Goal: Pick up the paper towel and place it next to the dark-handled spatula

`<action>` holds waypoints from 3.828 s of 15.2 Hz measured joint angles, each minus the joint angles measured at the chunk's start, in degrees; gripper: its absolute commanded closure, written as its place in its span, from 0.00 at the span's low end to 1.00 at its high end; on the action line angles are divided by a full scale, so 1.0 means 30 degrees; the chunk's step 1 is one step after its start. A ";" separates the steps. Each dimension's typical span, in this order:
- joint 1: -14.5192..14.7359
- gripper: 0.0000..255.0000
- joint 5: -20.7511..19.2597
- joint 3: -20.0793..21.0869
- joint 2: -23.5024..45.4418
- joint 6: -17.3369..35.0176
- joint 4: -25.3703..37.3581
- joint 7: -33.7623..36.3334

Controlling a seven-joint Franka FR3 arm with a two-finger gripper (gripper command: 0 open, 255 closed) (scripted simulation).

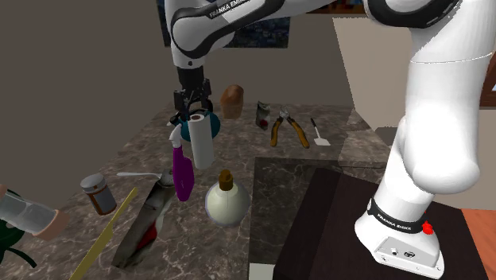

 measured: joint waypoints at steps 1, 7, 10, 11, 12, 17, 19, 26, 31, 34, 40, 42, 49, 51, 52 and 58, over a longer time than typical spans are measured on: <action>0.0024 0.00 -0.0103 -0.0014 0.0554 -0.0108 0.0689 0.0007; 0.0026 0.00 -0.0264 -0.0067 0.1619 0.0952 0.0744 0.0058; 0.0005 0.00 -0.0288 -0.0087 0.1870 0.1448 0.0499 0.0064; 0.0009 0.00 -0.0292 -0.0086 0.1902 0.1493 0.0487 0.0074; 0.0010 0.00 -0.0293 -0.0087 0.1909 0.1515 0.0475 0.0075; 0.0010 1.00 -0.0289 -0.0084 0.1904 0.1545 0.0462 0.0075; 0.0017 1.00 -0.0283 -0.0075 0.1900 0.1548 0.0468 0.0075; 0.0021 1.00 -0.0280 -0.0070 0.1896 0.1549 0.0469 0.0077; -0.0004 1.00 -0.0247 -0.0078 0.1625 0.0684 0.1038 -0.0010; -0.0003 1.00 -0.0220 -0.0072 0.1514 -0.0063 0.1680 -0.0065; 0.0002 1.00 -0.0168 -0.0058 0.1200 -0.1482 0.2786 -0.0164; -0.0001 1.00 -0.0153 -0.0057 0.1109 -0.1932 0.3149 -0.0201; -0.0955 1.00 0.0124 -0.0599 -0.2497 -0.1731 -0.0568 -0.1725; -0.1299 1.00 0.0188 -0.0874 -0.3735 -0.1809 -0.1715 -0.2358; -0.1472 1.00 0.0211 -0.1031 -0.4384 -0.1809 -0.2334 -0.2697; -0.2377 1.00 0.0122 -0.2042 -0.7658 -0.2005 -0.5318 -0.4584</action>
